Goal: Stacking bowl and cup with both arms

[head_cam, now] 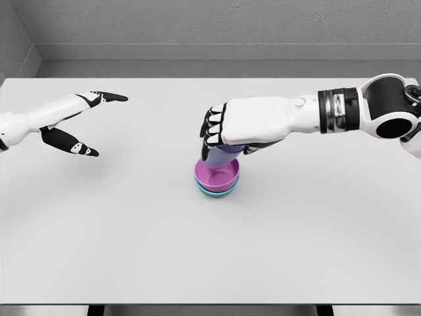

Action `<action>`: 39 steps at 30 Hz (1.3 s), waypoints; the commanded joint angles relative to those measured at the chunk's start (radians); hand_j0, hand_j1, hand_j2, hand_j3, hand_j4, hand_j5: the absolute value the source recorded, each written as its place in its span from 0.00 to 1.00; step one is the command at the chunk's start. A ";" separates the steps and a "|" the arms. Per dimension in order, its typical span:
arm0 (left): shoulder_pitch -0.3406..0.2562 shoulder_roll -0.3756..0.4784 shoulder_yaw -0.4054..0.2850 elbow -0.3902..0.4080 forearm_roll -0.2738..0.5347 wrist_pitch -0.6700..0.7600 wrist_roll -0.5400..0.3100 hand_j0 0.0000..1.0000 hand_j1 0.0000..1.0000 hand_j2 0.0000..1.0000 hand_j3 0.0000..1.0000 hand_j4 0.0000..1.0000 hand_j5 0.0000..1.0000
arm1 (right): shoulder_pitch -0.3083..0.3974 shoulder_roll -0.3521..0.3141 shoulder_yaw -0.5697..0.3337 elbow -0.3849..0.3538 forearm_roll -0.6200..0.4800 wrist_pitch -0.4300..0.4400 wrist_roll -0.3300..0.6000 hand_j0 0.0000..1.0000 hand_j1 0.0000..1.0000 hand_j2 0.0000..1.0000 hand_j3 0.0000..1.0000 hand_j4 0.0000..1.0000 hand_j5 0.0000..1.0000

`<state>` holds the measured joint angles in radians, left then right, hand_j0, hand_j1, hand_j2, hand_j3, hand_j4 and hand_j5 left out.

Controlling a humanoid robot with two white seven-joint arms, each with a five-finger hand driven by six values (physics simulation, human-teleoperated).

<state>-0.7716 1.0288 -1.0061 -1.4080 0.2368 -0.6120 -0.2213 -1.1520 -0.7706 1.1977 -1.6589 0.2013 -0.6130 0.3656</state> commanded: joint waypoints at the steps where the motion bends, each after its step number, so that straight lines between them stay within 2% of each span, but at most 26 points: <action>1: 0.000 0.001 0.001 0.000 0.007 0.001 0.000 1.00 1.00 1.00 1.00 1.00 1.00 | 0.000 0.007 -0.001 0.001 -0.007 0.002 -0.002 0.65 0.65 0.65 0.65 0.65 0.65; 39: 0.002 0.001 0.001 -0.002 0.007 0.001 0.000 1.00 1.00 1.00 1.00 1.00 1.00 | 0.000 0.005 0.016 0.001 -0.003 0.002 0.021 0.66 0.66 0.66 0.66 0.66 0.66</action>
<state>-0.7701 1.0286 -1.0061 -1.4095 0.2368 -0.6120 -0.2213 -1.1520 -0.7641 1.2125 -1.6582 0.2037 -0.6130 0.3855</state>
